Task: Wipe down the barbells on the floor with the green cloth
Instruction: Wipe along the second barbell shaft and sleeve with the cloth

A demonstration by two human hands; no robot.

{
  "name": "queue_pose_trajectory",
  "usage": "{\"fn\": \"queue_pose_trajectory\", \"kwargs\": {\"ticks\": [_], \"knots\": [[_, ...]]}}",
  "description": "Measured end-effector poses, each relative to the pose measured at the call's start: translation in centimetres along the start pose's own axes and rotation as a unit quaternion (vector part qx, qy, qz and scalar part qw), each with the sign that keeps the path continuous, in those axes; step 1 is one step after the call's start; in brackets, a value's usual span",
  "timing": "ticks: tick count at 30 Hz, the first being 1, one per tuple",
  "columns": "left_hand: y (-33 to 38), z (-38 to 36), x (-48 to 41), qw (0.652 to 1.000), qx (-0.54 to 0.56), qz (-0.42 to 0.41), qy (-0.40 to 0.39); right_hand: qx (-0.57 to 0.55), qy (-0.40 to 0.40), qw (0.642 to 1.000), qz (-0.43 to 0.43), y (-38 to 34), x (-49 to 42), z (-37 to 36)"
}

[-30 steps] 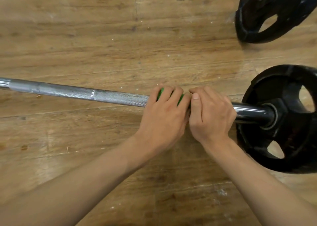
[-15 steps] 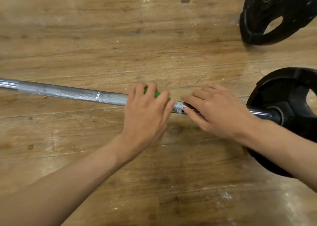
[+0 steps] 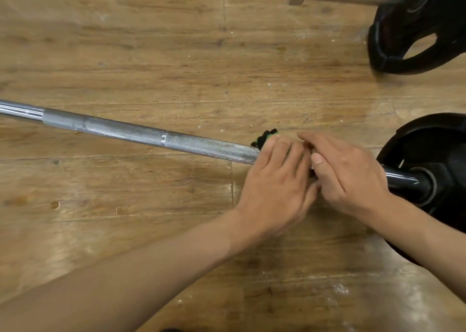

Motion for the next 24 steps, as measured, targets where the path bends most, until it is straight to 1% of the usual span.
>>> {"fn": "queue_pose_trajectory", "kwargs": {"ticks": [3,6,7,12,15,17,18,20,24], "knots": [[0.5,-0.3,0.5,0.999,-0.003,-0.034,0.026,-0.024,0.013,0.999,-0.025,0.4,0.3,0.1],[-1.4,0.2,0.4,0.996,-0.035,-0.087,0.005,-0.035,0.013,0.998,-0.042,0.8,0.7,-0.1],[-2.7,0.7,0.4,0.996,-0.039,-0.085,0.001,-0.031,0.006,0.999,-0.040,0.8,0.7,-0.3],[-10.2,4.0,2.9,0.996,-0.082,0.021,-0.017,-0.011,0.000,0.999,-0.050,0.7,0.8,-0.4],[-12.3,5.1,3.9,0.992,-0.087,0.081,-0.036,0.063,-0.003,0.998,-0.027,-0.3,0.5,-0.5],[-11.3,5.0,3.4,0.991,-0.068,0.115,-0.029,0.108,0.000,0.994,-0.022,-0.7,0.3,-0.4],[-10.0,4.5,3.0,0.992,-0.059,0.111,-0.029,0.117,0.001,0.993,-0.024,-0.7,0.2,-0.4],[-5.9,2.9,2.0,0.996,-0.038,0.069,-0.038,0.103,0.000,0.994,-0.029,-0.6,0.3,-0.4],[1.3,0.2,0.7,0.999,0.013,0.011,-0.036,0.035,0.020,0.998,-0.045,-0.5,0.7,0.4]]}}
Point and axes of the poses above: each hand's wrist, its own x-axis away from the middle knuckle, its own z-axis out of the back of the hand, y = z × x, the point moved 8 cm from there along -x, towards the middle knuckle, and after that the axes turned 11 degrees about x, right-handed, at the moved point
